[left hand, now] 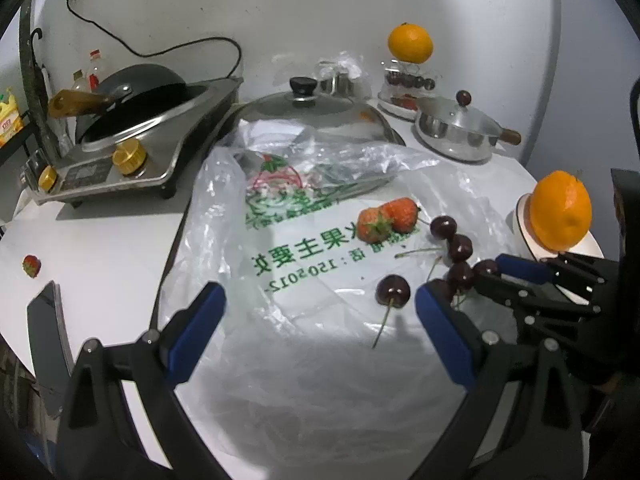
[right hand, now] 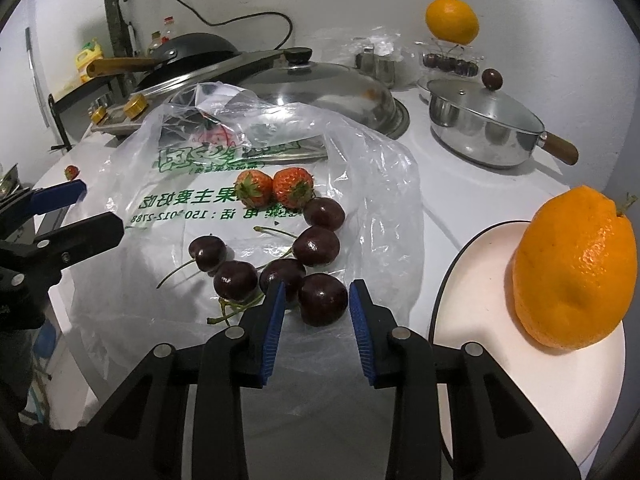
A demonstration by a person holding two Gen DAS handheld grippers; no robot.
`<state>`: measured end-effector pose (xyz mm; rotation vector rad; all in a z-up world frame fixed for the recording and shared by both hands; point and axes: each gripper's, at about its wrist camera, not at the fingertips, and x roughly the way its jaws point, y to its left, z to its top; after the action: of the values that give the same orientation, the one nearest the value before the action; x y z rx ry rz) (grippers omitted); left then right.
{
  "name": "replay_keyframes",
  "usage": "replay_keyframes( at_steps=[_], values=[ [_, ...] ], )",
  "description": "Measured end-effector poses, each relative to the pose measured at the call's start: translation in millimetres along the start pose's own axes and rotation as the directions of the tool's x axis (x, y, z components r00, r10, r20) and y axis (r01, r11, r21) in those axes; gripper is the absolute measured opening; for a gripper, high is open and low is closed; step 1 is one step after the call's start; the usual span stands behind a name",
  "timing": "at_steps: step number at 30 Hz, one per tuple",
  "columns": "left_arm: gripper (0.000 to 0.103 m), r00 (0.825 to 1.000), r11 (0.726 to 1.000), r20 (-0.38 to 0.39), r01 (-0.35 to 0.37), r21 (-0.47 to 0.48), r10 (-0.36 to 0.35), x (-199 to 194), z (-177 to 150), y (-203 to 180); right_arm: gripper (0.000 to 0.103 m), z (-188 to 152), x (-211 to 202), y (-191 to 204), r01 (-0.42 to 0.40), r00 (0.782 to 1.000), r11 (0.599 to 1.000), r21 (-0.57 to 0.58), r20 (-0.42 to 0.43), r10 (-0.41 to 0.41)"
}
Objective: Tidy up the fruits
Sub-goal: 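Move the right gripper back over the bag to a dark cherry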
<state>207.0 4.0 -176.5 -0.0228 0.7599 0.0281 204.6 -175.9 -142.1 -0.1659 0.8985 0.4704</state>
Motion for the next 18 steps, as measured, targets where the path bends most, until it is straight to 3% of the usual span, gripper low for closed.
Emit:
replay_keyframes(
  at_steps=[9,10,11,18],
  values=[
    [0.097,1.000,1.000,0.007,-0.012,0.025,0.012,3,1,-6,0.035,-2,2,-3,-0.026,1.000,1.000,-0.018,0.002,0.026],
    [0.096,1.000,0.999,0.011,-0.019,0.035,0.018,3,1,-7,0.034,-2,2,-3,-0.026,1.000,0.999,-0.018,0.004,0.026],
    [0.096,1.000,0.999,0.015,-0.024,0.046,0.023,4,1,-9,0.027,-2,1,-3,-0.021,1.000,1.000,-0.020,0.008,0.021],
    [0.096,0.999,0.997,0.050,-0.018,0.080,0.014,5,6,-17,0.027,-1,-9,-7,-0.051,0.998,0.999,-0.006,0.040,0.051]
  ],
)
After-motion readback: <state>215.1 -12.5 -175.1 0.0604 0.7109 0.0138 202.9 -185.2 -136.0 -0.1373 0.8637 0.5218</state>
